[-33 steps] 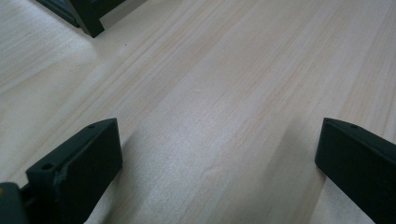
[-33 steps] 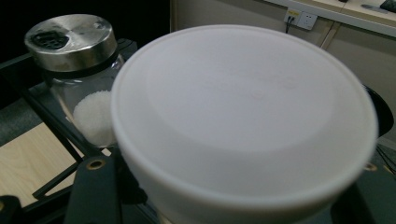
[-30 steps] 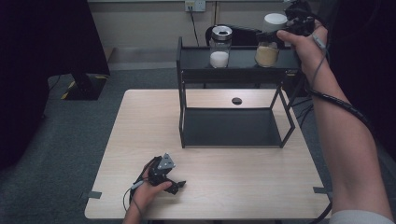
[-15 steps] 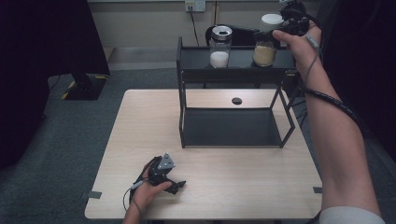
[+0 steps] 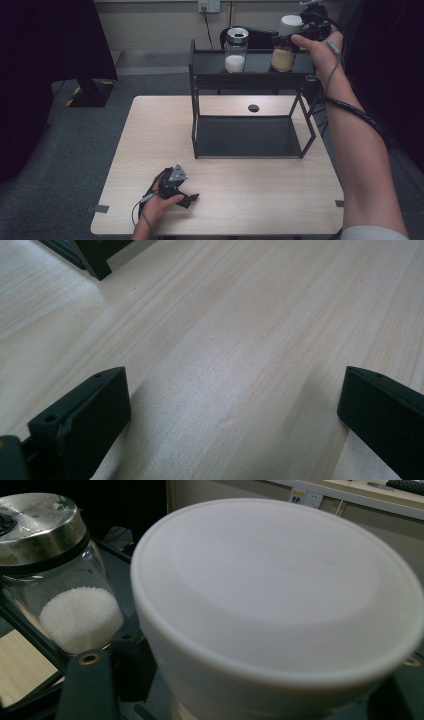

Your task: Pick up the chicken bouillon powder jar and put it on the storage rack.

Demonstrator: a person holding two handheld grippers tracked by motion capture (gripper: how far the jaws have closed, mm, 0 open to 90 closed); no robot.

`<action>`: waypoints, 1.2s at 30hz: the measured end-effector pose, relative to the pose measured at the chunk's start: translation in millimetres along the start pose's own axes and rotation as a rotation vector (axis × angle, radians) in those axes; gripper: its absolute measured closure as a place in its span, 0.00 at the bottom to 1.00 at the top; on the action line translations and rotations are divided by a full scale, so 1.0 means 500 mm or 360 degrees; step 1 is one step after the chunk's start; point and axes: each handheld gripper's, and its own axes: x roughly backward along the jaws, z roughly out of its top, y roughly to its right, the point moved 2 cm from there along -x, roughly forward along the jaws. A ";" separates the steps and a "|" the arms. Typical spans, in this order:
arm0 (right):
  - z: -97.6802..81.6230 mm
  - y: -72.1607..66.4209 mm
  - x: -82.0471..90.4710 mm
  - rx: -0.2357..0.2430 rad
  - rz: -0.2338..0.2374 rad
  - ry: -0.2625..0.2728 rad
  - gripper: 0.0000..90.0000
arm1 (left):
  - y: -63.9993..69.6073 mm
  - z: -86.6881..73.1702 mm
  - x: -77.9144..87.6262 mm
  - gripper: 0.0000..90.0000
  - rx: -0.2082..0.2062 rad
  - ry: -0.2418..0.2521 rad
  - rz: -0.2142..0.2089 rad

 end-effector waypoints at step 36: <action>-0.050 -0.038 0.064 -0.0105 -0.0050 0.0059 0.01 | 0.000 0.000 0.000 0.00 0.0000 0.0000 0.0000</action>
